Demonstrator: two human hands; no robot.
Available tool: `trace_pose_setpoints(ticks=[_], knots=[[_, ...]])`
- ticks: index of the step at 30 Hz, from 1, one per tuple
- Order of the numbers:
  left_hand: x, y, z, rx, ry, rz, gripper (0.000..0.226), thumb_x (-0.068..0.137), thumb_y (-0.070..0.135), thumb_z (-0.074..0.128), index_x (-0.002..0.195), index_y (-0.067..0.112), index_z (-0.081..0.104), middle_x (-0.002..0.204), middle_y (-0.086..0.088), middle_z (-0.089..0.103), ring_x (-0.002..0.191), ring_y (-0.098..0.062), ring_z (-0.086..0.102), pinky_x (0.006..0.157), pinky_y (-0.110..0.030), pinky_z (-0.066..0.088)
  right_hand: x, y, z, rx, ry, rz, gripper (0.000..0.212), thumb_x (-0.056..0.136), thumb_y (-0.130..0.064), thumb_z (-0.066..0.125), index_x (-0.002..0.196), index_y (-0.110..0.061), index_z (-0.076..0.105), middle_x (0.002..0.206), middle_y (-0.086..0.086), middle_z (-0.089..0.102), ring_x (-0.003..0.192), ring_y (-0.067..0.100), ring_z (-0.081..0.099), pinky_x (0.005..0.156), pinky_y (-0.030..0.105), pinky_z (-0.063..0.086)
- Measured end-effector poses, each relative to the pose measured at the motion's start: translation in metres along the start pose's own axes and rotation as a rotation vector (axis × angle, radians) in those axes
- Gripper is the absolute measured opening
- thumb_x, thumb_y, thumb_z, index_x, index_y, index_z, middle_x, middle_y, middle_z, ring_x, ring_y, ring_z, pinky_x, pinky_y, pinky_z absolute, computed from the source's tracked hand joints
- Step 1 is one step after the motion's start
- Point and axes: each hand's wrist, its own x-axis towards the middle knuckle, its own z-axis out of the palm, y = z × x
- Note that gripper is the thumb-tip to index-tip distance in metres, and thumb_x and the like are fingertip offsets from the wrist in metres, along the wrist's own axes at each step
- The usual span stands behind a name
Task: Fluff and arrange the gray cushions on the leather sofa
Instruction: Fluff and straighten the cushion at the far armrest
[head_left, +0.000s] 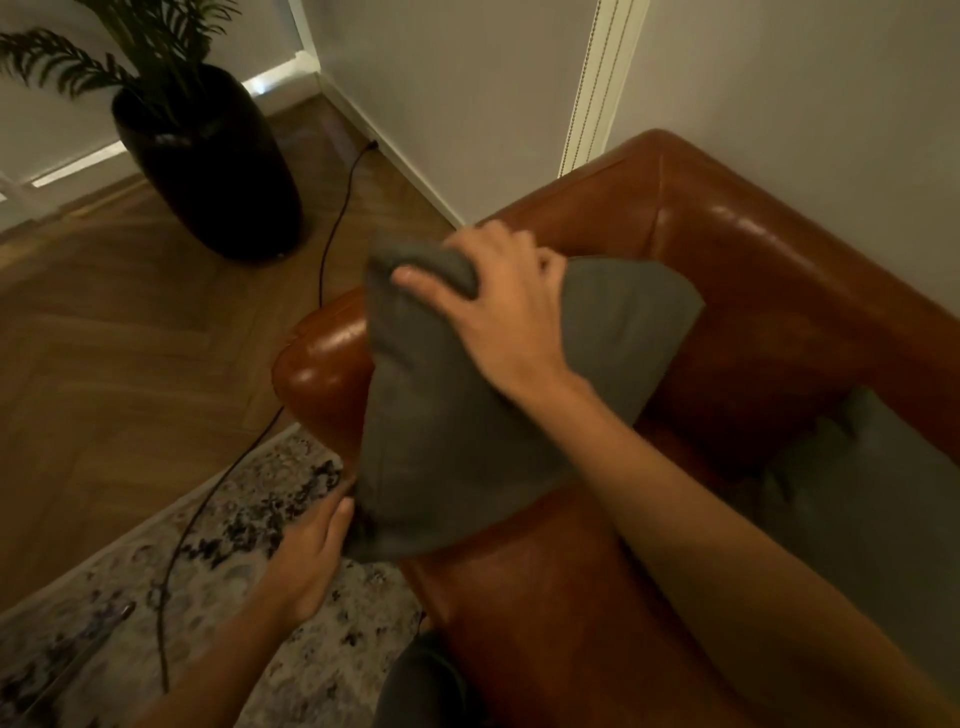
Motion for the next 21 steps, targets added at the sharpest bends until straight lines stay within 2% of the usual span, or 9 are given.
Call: trace_pose_setpoints(ticks=[2, 4, 6, 8, 10, 12, 15, 17, 21], knots=[[-0.002, 0.001, 0.001, -0.052, 0.005, -0.106, 0.074, 0.091, 0.066, 0.011, 0.134, 0.024, 0.052, 0.142, -0.005, 0.049, 0.130, -0.023, 0.044, 0.111, -0.039, 0.028, -0.022, -0.009, 0.031, -0.087, -0.108, -0.146, 0.045, 0.082, -0.069, 0.054, 0.101, -0.028, 0.063, 0.101, -0.006, 0.055, 0.098, 0.014, 0.047, 0.095, 0.040, 0.027], [0.005, 0.015, -0.008, -0.246, 0.128, -0.153, 0.090, 0.080, 0.082, 0.009, 0.116, 0.019, 0.063, 0.120, -0.010, 0.061, 0.111, -0.024, 0.058, 0.103, -0.041, 0.038, -0.046, -0.004, 0.059, -0.103, -0.237, -0.216, 0.050, 0.085, -0.067, 0.053, 0.109, -0.025, 0.064, 0.107, -0.003, 0.056, 0.103, 0.018, 0.049, 0.097, 0.039, 0.026], [0.019, 0.033, -0.021, -0.537, 0.199, -0.158, 0.080, 0.086, 0.076, 0.014, 0.117, 0.020, 0.064, 0.119, -0.010, 0.064, 0.110, -0.025, 0.060, 0.102, -0.045, 0.043, -0.068, 0.009, 0.073, 0.033, -0.450, -0.149, 0.048, 0.093, -0.060, 0.047, 0.117, -0.022, 0.063, 0.113, -0.003, 0.055, 0.110, 0.017, 0.046, 0.101, 0.037, 0.028], [0.035, 0.050, -0.041, -0.702, 0.284, -0.163, 0.063, 0.097, 0.061, 0.021, 0.106, 0.019, 0.067, 0.111, -0.010, 0.067, 0.105, -0.027, 0.061, 0.093, -0.043, 0.048, -0.076, 0.023, 0.073, 0.204, -0.521, -0.061, 0.045, 0.098, -0.054, 0.041, 0.117, -0.019, 0.063, 0.115, -0.004, 0.057, 0.112, 0.013, 0.045, 0.100, 0.031, 0.033], [0.045, 0.066, -0.059, -0.616, 0.321, -0.119, 0.047, 0.101, 0.049, 0.031, 0.101, 0.018, 0.065, 0.107, -0.013, 0.067, 0.100, -0.027, 0.062, 0.089, -0.044, 0.049, -0.068, 0.043, 0.063, 0.218, -0.373, -0.036, 0.041, 0.099, -0.046, 0.041, 0.111, -0.015, 0.065, 0.110, 0.000, 0.060, 0.107, 0.014, 0.049, 0.094, 0.026, 0.036], [0.050, 0.078, -0.067, -0.379, 0.277, -0.032, 0.033, 0.100, 0.043, 0.040, 0.110, 0.021, 0.063, 0.114, -0.008, 0.066, 0.104, -0.022, 0.060, 0.094, -0.045, 0.048, -0.051, 0.071, 0.043, 0.144, -0.180, 0.014, 0.031, 0.100, -0.036, 0.046, 0.105, -0.014, 0.066, 0.105, 0.002, 0.062, 0.102, 0.017, 0.053, 0.091, 0.025, 0.035], [0.054, 0.116, -0.059, -0.047, 0.193, 0.196, 0.034, 0.100, 0.039, 0.043, 0.125, 0.022, 0.058, 0.121, 0.005, 0.057, 0.111, -0.011, 0.051, 0.092, -0.031, 0.040, -0.027, 0.117, 0.006, 0.037, 0.057, 0.231, 0.025, 0.099, -0.030, 0.049, 0.112, -0.013, 0.064, 0.116, 0.007, 0.059, 0.113, 0.024, 0.051, 0.094, 0.023, 0.030], [0.060, 0.148, -0.041, 0.068, 0.139, 0.309, 0.042, 0.099, 0.045, 0.043, 0.133, 0.022, 0.052, 0.132, 0.003, 0.051, 0.120, -0.010, 0.043, 0.096, -0.028, 0.033, -0.022, 0.140, -0.012, 0.033, 0.142, 0.442, 0.033, 0.100, -0.033, 0.049, 0.127, -0.015, 0.055, 0.134, 0.007, 0.048, 0.127, 0.023, 0.040, 0.098, 0.020, 0.025], [0.080, 0.175, 0.007, 0.346, -0.039, 0.241, 0.088, 0.079, 0.080, 0.042, 0.150, 0.035, 0.019, 0.158, 0.000, 0.021, 0.143, -0.028, 0.022, 0.113, -0.052, 0.022, -0.026, 0.171, -0.017, 0.184, 0.215, 0.829, 0.046, 0.098, -0.049, 0.045, 0.136, -0.023, 0.047, 0.143, 0.003, 0.042, 0.133, 0.023, 0.039, 0.109, 0.036, 0.033]])
